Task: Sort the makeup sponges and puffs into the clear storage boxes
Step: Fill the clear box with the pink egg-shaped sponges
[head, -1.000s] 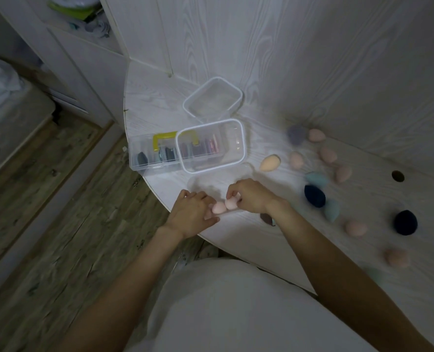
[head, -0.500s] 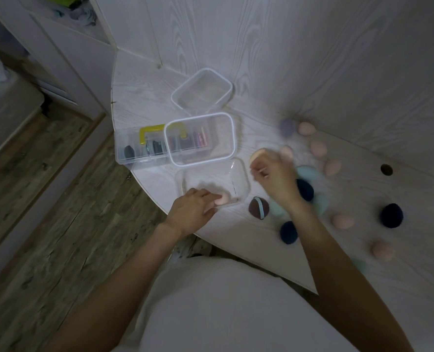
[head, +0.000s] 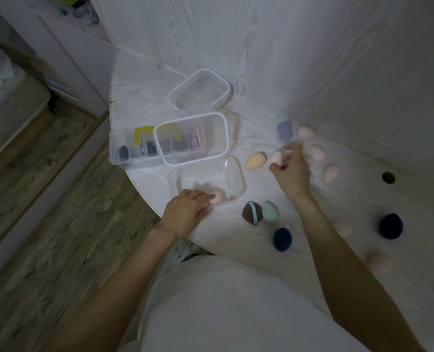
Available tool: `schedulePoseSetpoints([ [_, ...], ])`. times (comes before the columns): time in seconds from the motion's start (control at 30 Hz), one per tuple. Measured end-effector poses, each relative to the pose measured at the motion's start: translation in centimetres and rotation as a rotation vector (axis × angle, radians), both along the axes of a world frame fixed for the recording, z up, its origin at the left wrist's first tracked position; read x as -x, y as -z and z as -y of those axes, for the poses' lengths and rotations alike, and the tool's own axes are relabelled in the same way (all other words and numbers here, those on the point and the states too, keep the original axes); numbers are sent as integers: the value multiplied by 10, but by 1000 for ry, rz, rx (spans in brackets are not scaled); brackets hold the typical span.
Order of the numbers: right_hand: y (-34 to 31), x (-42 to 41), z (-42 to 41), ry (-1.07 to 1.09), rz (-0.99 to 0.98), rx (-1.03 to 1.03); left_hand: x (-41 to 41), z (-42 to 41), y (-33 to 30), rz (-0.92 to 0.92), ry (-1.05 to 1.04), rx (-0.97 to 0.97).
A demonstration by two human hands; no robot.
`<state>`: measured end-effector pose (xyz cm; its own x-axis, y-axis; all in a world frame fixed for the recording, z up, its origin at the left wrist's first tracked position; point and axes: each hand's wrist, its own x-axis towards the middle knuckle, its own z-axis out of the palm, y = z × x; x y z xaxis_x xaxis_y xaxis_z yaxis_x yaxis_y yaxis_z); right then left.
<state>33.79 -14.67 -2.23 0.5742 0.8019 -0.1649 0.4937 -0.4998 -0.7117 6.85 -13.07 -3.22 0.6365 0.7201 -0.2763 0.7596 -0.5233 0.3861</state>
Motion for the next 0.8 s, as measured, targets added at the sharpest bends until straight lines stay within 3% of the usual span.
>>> schedulePoseSetpoints([
  [0.07, -17, 29, 13, -190, -90, -81, 1, -1, 2, 27, -18, 10],
  [0.13, -20, 54, 21, -468, 4, -46, 2, -1, 3, 42, -9, 12],
  [0.27, -3, 77, 8, -817, 656, 27, 0, -2, 5, -17, 39, 34],
  [0.37, -8, 86, -10, -917, 868, 151, -1, -3, 5, -61, 37, 53],
  [0.6, -20, 91, -25, -1091, 843, 381, 0, -7, 5, -66, 43, 69],
  [0.8, -16, 83, -30, -1226, 787, 408, 1, -9, 5, -77, 50, 48],
])
